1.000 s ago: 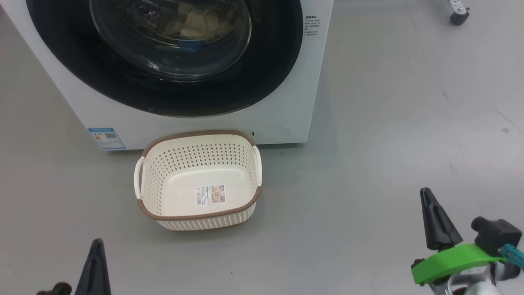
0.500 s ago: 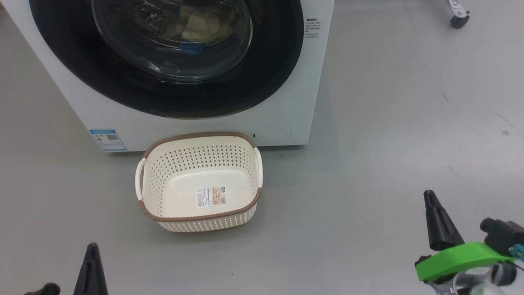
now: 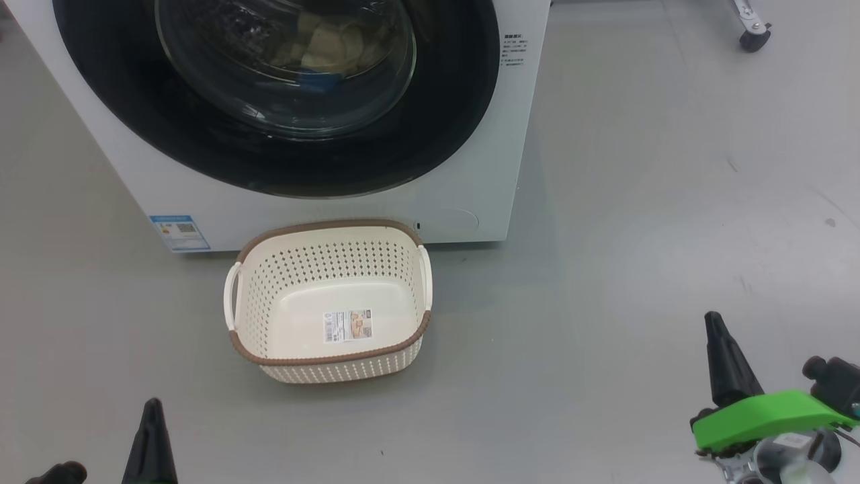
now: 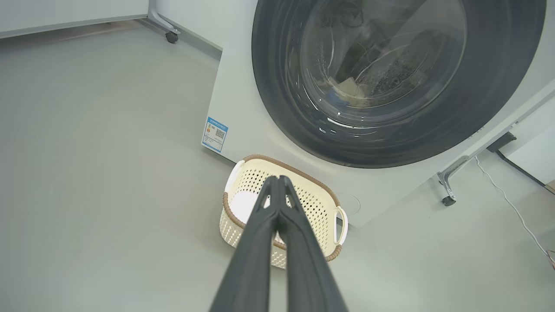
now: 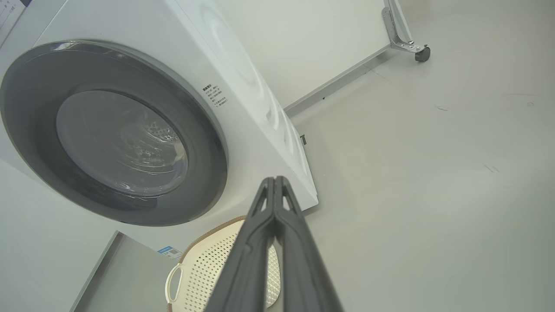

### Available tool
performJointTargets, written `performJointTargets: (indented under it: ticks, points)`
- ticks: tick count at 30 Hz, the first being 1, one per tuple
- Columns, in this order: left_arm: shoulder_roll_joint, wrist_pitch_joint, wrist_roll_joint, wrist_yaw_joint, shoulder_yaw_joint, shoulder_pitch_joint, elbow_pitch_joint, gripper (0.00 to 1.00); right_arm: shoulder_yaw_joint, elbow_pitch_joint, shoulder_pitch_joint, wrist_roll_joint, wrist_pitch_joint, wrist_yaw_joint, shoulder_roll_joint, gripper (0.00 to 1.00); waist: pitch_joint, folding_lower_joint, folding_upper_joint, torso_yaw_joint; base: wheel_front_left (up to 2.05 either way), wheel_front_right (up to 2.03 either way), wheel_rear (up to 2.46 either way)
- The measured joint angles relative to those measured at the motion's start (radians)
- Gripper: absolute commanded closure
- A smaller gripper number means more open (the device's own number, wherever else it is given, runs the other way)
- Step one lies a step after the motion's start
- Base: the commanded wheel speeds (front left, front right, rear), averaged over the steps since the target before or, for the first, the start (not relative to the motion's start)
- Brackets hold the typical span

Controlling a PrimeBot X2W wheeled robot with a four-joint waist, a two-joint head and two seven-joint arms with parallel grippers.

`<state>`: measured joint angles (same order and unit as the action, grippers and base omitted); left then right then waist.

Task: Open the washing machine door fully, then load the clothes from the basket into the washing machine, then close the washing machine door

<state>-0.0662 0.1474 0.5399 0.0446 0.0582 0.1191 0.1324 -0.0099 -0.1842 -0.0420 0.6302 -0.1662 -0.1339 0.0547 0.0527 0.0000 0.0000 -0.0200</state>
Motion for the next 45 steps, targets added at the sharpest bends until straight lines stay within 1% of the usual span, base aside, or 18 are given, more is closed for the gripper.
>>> performJointTargets:
  ticks: [11,15,25,36,45]
  points:
    - [0.003,-0.028,0.119,0.009,0.002,-0.02,0.017,1.0,-0.009,-0.011,0.01,0.114,0.028,0.0,0.0,1.0,-0.006,0.0,0.0,0.002,0.0,0.0,0.0]
    - [0.005,-0.046,0.18,0.016,0.002,-0.027,0.027,1.0,-0.013,-0.015,0.01,0.17,0.041,0.0,0.0,1.0,-0.008,0.0,0.0,0.003,0.0,0.0,0.0]
    - [0.007,-0.076,0.299,0.018,0.004,-0.048,0.041,1.0,-0.022,-0.024,0.027,0.282,0.063,0.0,0.0,1.0,-0.014,0.0,0.0,0.006,0.0,0.0,0.0]
    - [0.011,-0.105,0.43,0.034,0.006,-0.064,0.059,1.0,-0.03,-0.034,0.032,0.405,0.098,0.0,0.001,1.0,-0.02,0.0,0.0,0.008,0.0,0.0,0.0]
    - [0.014,-0.13,0.537,0.035,0.007,-0.085,0.07,1.0,-0.043,-0.047,0.041,0.507,0.123,0.0,0.001,1.0,-0.025,0.0,0.0,0.01,0.0,0.0,0.0]
